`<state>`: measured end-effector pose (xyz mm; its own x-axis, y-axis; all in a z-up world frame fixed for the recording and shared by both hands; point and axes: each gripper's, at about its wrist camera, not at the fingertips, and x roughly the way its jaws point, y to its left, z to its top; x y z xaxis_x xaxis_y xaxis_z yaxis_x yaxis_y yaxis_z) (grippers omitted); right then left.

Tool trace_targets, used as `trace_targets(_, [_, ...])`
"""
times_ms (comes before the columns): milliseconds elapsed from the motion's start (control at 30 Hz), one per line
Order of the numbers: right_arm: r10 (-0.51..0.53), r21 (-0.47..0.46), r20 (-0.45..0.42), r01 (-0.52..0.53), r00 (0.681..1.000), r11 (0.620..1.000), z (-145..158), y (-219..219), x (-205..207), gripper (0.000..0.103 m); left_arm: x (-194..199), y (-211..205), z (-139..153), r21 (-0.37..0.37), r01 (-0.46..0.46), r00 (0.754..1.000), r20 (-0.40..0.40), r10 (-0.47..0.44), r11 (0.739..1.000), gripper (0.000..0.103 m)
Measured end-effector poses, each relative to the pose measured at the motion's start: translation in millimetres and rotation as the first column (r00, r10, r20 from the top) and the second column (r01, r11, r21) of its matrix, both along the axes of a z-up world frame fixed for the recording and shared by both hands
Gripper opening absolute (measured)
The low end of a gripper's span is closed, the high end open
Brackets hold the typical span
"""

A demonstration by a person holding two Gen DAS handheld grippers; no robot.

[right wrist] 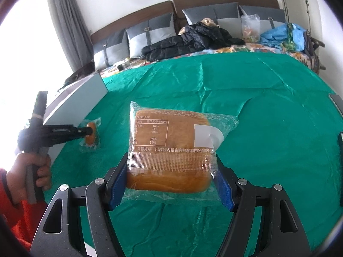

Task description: Organize snacks

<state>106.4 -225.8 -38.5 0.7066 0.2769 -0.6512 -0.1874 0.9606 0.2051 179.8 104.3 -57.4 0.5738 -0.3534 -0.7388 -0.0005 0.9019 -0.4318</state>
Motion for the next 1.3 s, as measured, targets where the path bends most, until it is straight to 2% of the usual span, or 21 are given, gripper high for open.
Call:
trace_targets(133, [0.038, 0.035, 0.008, -0.038, 0.999, 0.999, 16.3, 18.7, 1.0, 0.073, -27.8, 35.3, 44.2, -0.144, -0.026, 0.996, 0.086, 0.038, 0.989, 0.021])
trace_targets(233, [0.132, 0.068, 0.038, -0.134, 0.991, 0.989, 45.3, 60.1, 10.7, 0.073, -49.0, 77.4, 82.6, -0.175, -0.06, 0.984, 0.156, 0.087, 0.983, 0.021])
trace_targets(300, [0.21, 0.08, 0.065, -0.215, 0.976, 0.973, 65.8, 96.2, 18.1, 0.074, -64.5, 117.7, 104.4, -0.163, -0.108, 0.973, 0.186, 0.138, 0.981, 0.021])
trace_targets(367, [0.31, 0.101, 0.097, -0.32, 0.946, 0.942, 92.8, 146.9, 27.6, 0.074, -76.1, 152.3, 115.6, -0.126, -0.159, 0.964, 0.193, 0.181, 0.979, 0.022])
trace_targets(467, [0.446, 0.139, 0.116, -0.459, 0.888, 0.878, 125.2, 228.5, 41.7, 0.074, -93.4, 209.2, 119.0, 0.0, -0.28, 0.947, 0.163, 0.276, 0.96, 0.023])
trace_targets(500, [0.48, 0.151, 0.114, -0.493, 0.87, 0.857, 131.8, 253.9, 46.6, 0.076, -97.5, 221.8, 117.4, 0.032, -0.309, 0.941, 0.152, 0.301, 0.951, 0.026])
trace_targets(533, [0.521, 0.157, 0.101, -0.531, 0.848, 0.833, 138.4, 288.2, 54.7, 0.077, -101.6, 236.9, 114.0, 0.074, -0.342, 0.934, 0.132, 0.331, 0.937, 0.042])
trace_targets(567, [0.547, 0.156, 0.072, -0.551, 0.834, 0.82, 140.0, 310.8, 60.6, 0.08, -106.2, 245.8, 110.3, 0.105, -0.361, 0.93, 0.118, 0.349, 0.926, 0.063])
trace_targets(633, [0.61, 0.196, -0.048, -0.591, 0.791, 0.782, 135.3, 356.8, 75.6, 0.081, -118.4, 260.1, 107.0, 0.176, -0.403, 0.914, 0.118, 0.387, 0.898, 0.079])
trace_targets(667, [0.617, 0.207, -0.103, -0.59, 0.78, 0.781, 132.0, 368.9, 80.9, 0.081, -124.2, 264.3, 107.0, 0.202, -0.416, 0.909, 0.129, 0.397, 0.887, 0.08])
trace_targets(700, [0.609, 0.209, -0.161, -0.576, 0.777, 0.79, 127.3, 379.1, 83.5, 0.081, -134.1, 267.9, 106.1, 0.227, -0.421, 0.906, 0.139, 0.399, 0.878, 0.081])
trace_targets(733, [0.603, 0.212, -0.183, -0.568, 0.777, 0.795, 124.9, 382.1, 83.4, 0.081, -137.1, 268.0, 105.2, 0.25, -0.424, 0.905, 0.141, 0.4, 0.87, 0.084])
trace_targets(800, [0.596, 0.199, -0.188, -0.564, 0.781, 0.802, 123.8, 382.2, 79.1, 0.081, -143.8, 266.1, 102.6, 0.302, -0.429, 0.903, 0.147, 0.404, 0.851, 0.088])
trace_targets(933, [0.569, 0.095, -0.196, -0.562, 0.798, 0.821, 125.8, 378.9, 71.1, 0.082, -152.3, 252.7, 110.1, 0.416, -0.455, 0.89, 0.184, 0.417, 0.787, 0.089])
trace_targets(967, [0.565, 0.079, -0.195, -0.562, 0.801, 0.824, 126.5, 377.3, 68.6, 0.082, -154.4, 250.8, 114.8, 0.423, -0.467, 0.884, 0.193, 0.426, 0.776, 0.09])
trace_targets(1067, [0.55, 0.001, -0.178, -0.559, 0.816, 0.829, 130.2, 376.4, 58.4, 0.082, -164.1, 247.4, 126.5, 0.44, -0.526, 0.848, 0.211, 0.486, 0.728, 0.102])
trace_targets(1133, [0.54, -0.063, -0.165, -0.555, 0.825, 0.829, 130.9, 380.7, 54.1, 0.082, -172.8, 247.0, 132.9, 0.427, -0.575, 0.817, 0.245, 0.523, 0.698, 0.102])
trace_targets(1167, [0.537, -0.086, -0.164, -0.554, 0.828, 0.828, 129.4, 381.8, 53.7, 0.082, -174.2, 248.1, 134.4, 0.42, -0.584, 0.81, 0.239, 0.536, 0.695, 0.102])
trace_targets(1200, [0.533, -0.106, -0.166, -0.553, 0.829, 0.827, 127.4, 382.7, 52.6, 0.082, -174.0, 248.6, 134.9, 0.425, -0.582, 0.809, 0.217, 0.546, 0.693, 0.102])
trace_targets(1267, [0.52, -0.143, -0.168, -0.543, 0.837, 0.828, 122.3, 384.2, 48.5, 0.082, -169.6, 247.8, 133.5, 0.47, -0.544, 0.829, 0.168, 0.534, 0.696, 0.102])
trace_targets(1300, [0.515, -0.152, -0.17, -0.538, 0.84, 0.829, 120.2, 384.6, 48.1, 0.082, -167.5, 245.8, 131.6, 0.508, -0.517, 0.839, 0.141, 0.526, 0.688, 0.102])
